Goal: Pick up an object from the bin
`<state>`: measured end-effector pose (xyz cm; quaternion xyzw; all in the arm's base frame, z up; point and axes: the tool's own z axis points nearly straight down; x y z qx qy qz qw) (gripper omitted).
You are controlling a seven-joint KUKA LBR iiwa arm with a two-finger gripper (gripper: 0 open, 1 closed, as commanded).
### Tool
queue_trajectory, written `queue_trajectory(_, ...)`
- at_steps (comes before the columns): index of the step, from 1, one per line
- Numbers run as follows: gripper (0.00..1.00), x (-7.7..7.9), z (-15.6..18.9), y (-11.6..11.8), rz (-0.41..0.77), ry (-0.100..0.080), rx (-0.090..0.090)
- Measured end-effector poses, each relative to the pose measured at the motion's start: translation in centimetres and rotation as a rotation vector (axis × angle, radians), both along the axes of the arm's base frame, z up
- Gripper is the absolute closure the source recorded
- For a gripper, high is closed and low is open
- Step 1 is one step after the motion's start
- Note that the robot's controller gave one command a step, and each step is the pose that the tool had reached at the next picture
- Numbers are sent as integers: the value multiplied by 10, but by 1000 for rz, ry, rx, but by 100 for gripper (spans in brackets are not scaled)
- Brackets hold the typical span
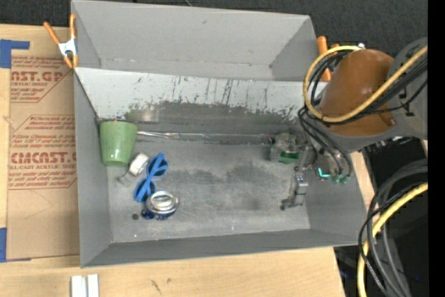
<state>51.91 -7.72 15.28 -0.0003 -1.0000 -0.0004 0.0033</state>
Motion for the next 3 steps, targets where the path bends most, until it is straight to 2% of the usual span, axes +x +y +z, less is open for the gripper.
queue_trajectory(1,0,16,-57,-79,9,-5,-3)
queue_trajectory(2,0,68,-53,-52,-34,-14,0)
queue_trajectory(3,0,76,-83,-40,-74,-12,0)
